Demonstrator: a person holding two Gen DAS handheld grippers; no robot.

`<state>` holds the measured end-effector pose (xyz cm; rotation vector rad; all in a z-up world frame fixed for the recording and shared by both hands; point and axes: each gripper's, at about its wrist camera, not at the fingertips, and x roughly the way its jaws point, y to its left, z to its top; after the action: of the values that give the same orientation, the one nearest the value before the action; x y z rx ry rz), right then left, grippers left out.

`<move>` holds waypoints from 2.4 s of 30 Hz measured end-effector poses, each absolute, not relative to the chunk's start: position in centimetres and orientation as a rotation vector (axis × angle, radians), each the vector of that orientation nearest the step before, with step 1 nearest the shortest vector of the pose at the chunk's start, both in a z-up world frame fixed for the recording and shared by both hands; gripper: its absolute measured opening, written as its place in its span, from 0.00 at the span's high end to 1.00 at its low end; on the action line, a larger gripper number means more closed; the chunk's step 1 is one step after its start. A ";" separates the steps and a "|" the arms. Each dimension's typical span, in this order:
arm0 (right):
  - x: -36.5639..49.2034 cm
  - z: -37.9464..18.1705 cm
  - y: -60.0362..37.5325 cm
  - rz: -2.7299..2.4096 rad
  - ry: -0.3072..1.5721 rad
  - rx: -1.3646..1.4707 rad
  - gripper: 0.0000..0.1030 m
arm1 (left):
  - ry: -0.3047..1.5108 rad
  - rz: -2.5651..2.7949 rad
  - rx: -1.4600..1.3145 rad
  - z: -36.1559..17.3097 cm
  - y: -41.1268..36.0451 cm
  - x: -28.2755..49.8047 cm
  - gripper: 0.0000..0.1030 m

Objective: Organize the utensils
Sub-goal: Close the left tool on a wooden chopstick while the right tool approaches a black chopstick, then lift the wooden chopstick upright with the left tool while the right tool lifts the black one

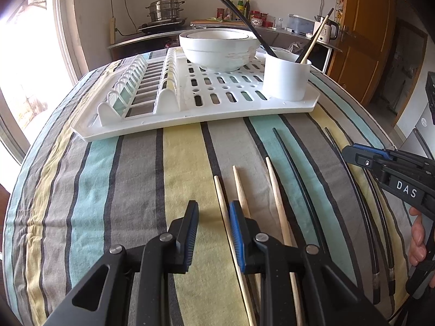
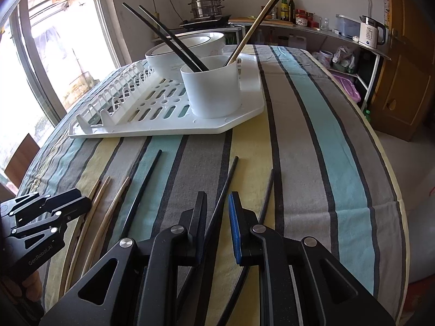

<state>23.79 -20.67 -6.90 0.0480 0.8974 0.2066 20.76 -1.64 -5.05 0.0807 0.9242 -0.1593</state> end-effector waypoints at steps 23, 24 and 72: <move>24.4 -5.9 -19.8 0.242 0.911 0.039 0.93 | 0.896 -0.205 0.055 -3.9 -0.5 20.9 0.95; 24.2 -5.5 -19.9 0.251 0.898 0.047 0.93 | 0.888 -0.211 0.044 -3.4 -0.4 20.7 0.95; 18.6 7.9 -23.3 0.320 0.484 0.112 0.96 | 0.604 -0.335 -0.009 12.2 -0.2 18.7 0.96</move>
<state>18.64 -23.33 7.86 0.1118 0.4844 0.3200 18.68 -0.24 12.22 -0.0085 0.6041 -0.3351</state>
